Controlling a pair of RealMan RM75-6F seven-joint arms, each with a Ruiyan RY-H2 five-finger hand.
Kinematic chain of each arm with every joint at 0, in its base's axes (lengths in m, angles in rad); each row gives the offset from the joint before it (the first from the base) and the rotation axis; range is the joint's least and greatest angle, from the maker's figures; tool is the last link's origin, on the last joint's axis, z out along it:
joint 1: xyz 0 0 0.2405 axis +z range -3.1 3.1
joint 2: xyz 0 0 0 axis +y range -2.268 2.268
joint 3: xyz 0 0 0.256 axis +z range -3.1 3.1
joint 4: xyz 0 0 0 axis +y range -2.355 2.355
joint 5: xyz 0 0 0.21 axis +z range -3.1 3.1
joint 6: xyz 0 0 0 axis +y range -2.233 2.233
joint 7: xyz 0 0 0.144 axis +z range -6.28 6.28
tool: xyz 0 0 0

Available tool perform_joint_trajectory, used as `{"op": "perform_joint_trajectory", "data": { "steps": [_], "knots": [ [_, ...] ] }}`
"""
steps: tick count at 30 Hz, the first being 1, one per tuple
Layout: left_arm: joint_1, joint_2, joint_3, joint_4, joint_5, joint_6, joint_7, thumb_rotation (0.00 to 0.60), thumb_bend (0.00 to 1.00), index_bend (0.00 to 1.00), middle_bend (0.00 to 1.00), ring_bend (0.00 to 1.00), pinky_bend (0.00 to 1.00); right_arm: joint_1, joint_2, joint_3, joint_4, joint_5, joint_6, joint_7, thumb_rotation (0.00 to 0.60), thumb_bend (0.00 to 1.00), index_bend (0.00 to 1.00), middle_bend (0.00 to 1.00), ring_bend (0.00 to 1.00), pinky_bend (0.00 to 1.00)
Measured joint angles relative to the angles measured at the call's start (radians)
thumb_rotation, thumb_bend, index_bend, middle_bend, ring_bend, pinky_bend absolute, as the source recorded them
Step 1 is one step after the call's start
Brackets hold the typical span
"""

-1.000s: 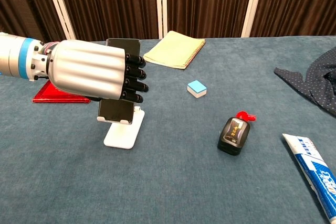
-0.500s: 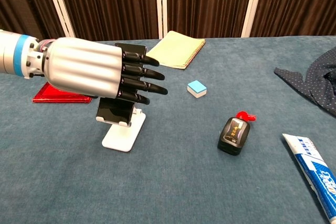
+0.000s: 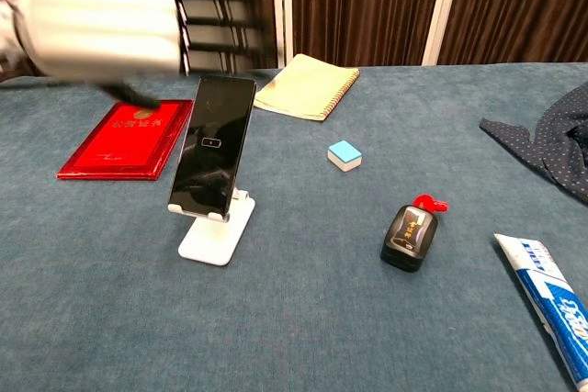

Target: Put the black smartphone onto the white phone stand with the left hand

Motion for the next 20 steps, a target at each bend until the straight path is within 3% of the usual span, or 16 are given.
{"op": "perform_joint_trajectory", "data": {
  "steps": [7, 14, 20],
  "knots": [
    [0.194, 0.028, -0.088, -0.144, -0.302, 0.117, -0.033, 0.600, 0.00, 0.00, 0.00, 0.00, 0.00, -0.006, 0.007, -0.003, -0.008, -0.010, 0.011, 0.010, 0.600, 0.00, 0.00, 0.00, 0.00, 0.00],
    [0.466, 0.092, -0.117, -0.498, -0.699, 0.166, -0.122, 0.600, 0.00, 0.00, 0.00, 0.00, 0.00, -0.005, 0.004, -0.007, -0.013, -0.020, 0.013, -0.009, 0.600, 0.00, 0.00, 0.00, 0.00, 0.00],
    [0.686, 0.120, -0.104, -0.612, -0.799, 0.275, -0.182, 0.600, 0.00, 0.00, 0.00, 0.00, 0.00, -0.006, 0.000, -0.009, -0.013, -0.025, 0.017, -0.018, 0.600, 0.00, 0.00, 0.00, 0.00, 0.00]
  ]
}}
